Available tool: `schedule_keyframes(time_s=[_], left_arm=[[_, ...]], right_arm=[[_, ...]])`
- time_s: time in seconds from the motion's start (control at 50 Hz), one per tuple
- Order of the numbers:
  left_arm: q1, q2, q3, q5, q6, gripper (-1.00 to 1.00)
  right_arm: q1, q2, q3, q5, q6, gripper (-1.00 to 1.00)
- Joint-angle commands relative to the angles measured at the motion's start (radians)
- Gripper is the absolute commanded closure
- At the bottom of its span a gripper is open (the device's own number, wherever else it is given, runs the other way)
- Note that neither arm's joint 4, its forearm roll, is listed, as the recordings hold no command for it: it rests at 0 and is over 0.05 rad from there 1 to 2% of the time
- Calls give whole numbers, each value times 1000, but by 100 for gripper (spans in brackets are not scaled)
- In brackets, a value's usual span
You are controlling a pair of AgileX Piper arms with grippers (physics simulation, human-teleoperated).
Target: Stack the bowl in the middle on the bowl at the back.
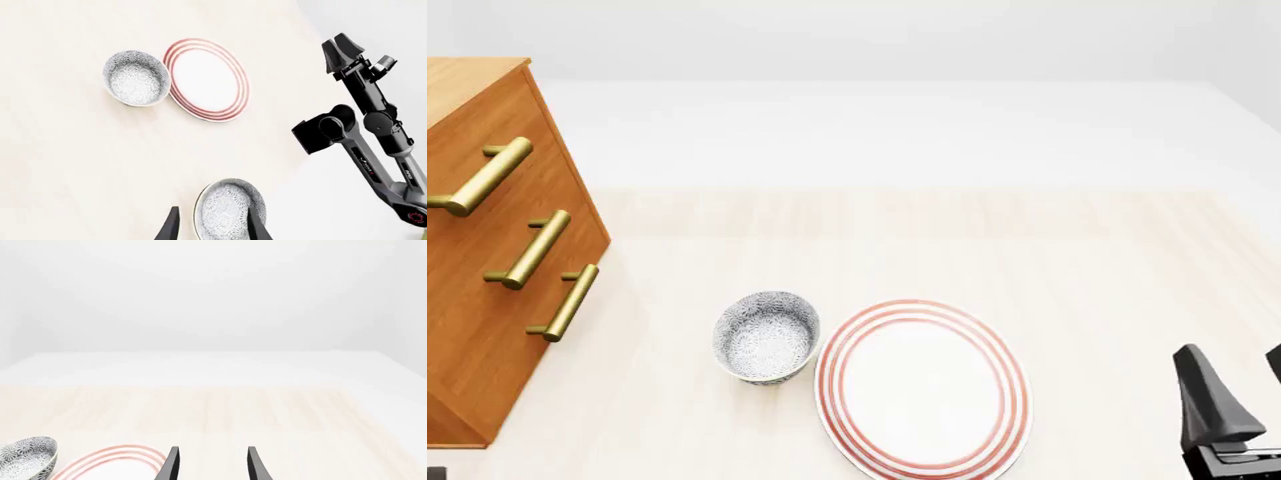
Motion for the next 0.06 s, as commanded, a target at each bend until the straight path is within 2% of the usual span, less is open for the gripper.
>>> schedule_keyframes(time_s=[0.02,0.06], left_arm=[[82,-48,-30,3,-10,-100],[90,-51,-18,3,-10,-100]], right_arm=[[46,-1,-64,51,-30,-100],[59,-1,-82,69,-47,-100]])
